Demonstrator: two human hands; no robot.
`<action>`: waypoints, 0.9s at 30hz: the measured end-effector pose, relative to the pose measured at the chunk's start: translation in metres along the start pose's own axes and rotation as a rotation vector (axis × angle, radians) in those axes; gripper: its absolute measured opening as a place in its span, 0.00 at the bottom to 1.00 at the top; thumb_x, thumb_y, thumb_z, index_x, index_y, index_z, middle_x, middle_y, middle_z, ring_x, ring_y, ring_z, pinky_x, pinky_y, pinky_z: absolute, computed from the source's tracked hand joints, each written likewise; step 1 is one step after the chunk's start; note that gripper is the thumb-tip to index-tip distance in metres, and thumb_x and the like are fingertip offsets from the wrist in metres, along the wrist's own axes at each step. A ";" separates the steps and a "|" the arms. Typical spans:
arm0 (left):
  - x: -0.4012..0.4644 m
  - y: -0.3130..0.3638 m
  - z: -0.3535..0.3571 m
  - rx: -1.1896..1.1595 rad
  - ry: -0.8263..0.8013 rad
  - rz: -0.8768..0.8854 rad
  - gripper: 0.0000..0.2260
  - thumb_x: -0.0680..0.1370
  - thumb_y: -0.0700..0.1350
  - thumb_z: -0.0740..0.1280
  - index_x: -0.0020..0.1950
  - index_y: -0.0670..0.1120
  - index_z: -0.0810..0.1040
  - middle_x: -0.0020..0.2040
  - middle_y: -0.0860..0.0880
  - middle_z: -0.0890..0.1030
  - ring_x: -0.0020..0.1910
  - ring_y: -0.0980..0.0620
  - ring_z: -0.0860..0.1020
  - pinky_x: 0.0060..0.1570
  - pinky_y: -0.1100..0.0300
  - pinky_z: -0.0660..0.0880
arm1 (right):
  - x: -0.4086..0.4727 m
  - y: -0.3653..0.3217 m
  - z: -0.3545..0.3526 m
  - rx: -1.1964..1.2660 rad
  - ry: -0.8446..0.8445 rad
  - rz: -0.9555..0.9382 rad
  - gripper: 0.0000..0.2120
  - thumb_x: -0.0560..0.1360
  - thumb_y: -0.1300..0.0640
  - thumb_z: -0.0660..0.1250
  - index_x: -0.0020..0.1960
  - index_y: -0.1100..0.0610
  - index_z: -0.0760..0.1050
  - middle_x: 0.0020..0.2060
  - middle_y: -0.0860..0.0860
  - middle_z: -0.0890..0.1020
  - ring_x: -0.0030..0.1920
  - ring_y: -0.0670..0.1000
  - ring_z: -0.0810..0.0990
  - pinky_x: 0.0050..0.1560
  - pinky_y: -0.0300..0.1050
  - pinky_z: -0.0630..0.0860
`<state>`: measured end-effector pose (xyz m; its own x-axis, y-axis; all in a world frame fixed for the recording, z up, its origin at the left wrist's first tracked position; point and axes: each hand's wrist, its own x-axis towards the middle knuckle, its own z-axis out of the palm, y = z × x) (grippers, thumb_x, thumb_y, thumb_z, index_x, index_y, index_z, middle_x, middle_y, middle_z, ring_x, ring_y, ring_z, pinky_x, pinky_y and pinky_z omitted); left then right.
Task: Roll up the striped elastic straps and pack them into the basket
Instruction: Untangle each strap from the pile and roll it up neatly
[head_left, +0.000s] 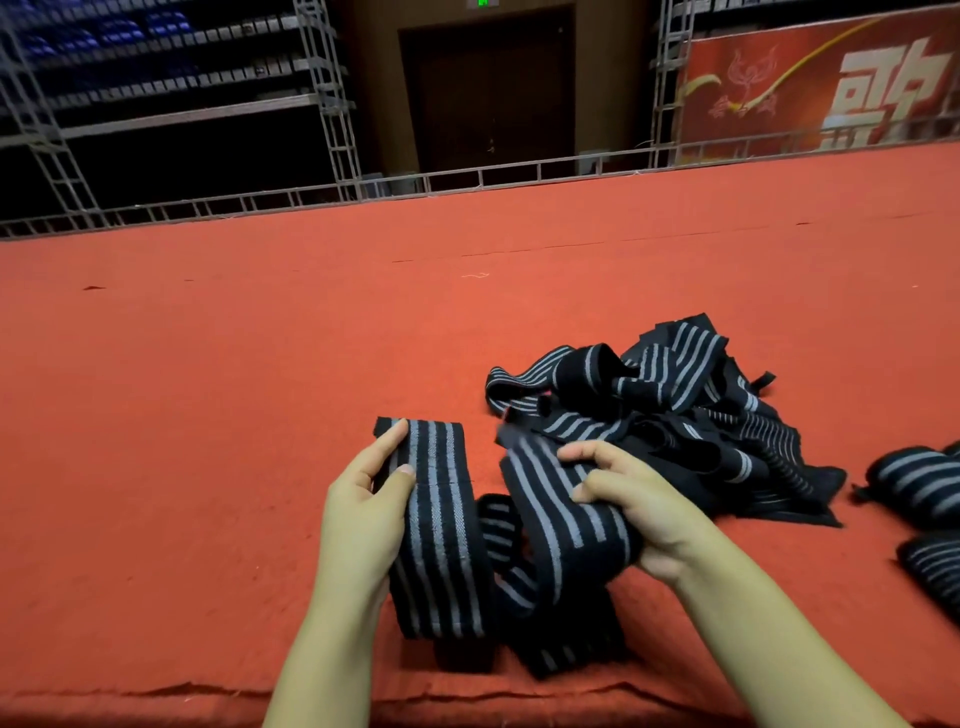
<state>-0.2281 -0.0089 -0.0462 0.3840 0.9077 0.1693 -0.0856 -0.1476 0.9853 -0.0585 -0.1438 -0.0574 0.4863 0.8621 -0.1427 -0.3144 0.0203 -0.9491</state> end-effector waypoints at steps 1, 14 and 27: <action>0.000 0.001 0.002 -0.003 -0.011 0.000 0.20 0.79 0.33 0.63 0.62 0.56 0.78 0.57 0.58 0.80 0.55 0.62 0.79 0.57 0.61 0.75 | -0.002 -0.006 0.004 0.010 -0.037 -0.037 0.18 0.63 0.69 0.65 0.52 0.57 0.76 0.42 0.55 0.81 0.35 0.51 0.79 0.33 0.41 0.75; -0.004 0.024 0.014 -0.266 -0.025 0.136 0.15 0.76 0.29 0.66 0.51 0.47 0.82 0.45 0.54 0.86 0.44 0.60 0.83 0.42 0.68 0.78 | -0.020 -0.039 0.049 0.086 -0.108 -0.399 0.10 0.67 0.59 0.70 0.48 0.54 0.83 0.44 0.54 0.85 0.43 0.50 0.84 0.42 0.41 0.80; -0.018 0.019 0.024 -0.490 -0.228 0.158 0.14 0.67 0.33 0.65 0.52 0.42 0.79 0.47 0.49 0.84 0.48 0.53 0.82 0.46 0.62 0.79 | -0.019 -0.012 0.049 0.180 -0.013 -0.346 0.17 0.71 0.71 0.69 0.57 0.60 0.75 0.46 0.58 0.84 0.45 0.55 0.84 0.43 0.46 0.81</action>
<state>-0.2146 -0.0376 -0.0302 0.5162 0.7732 0.3682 -0.5543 -0.0261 0.8319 -0.1044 -0.1358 -0.0295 0.5790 0.7947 0.1822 -0.2722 0.3990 -0.8756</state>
